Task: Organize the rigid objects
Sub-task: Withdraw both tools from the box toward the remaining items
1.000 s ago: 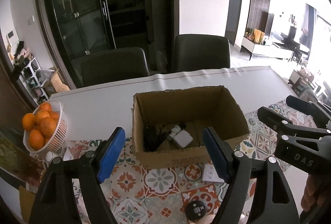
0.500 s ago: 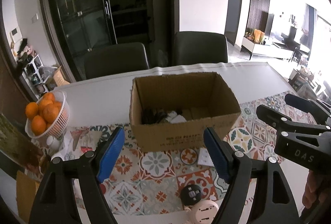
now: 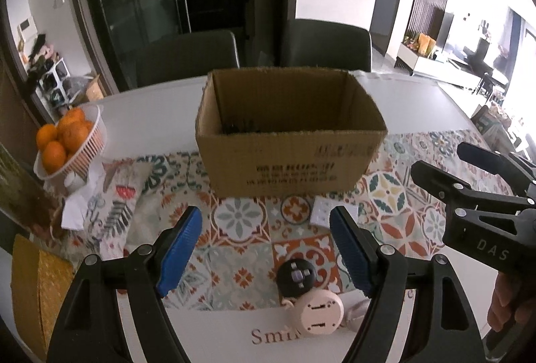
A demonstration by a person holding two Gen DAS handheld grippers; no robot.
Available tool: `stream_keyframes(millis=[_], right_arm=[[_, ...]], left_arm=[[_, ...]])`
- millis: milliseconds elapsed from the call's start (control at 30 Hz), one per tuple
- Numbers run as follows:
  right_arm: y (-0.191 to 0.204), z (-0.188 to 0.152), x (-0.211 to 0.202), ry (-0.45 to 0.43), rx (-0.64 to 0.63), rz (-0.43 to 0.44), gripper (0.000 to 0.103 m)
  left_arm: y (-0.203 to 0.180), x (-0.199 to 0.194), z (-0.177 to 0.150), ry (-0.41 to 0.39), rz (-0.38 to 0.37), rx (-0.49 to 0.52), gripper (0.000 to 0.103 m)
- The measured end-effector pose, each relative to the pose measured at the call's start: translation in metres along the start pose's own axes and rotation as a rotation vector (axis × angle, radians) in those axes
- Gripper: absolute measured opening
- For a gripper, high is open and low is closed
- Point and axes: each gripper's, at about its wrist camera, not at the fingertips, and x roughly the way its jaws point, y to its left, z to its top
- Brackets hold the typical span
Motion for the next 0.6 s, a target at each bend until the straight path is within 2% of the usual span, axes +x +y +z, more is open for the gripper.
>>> stream_keyframes(millis=[600], right_arm=[[-0.013,-0.024,0.04,0.096,-0.133,0.112,0.08]], left_arm=[[-0.025,0.034,-0.032,0.126,0.013,-0.056,0.078]])
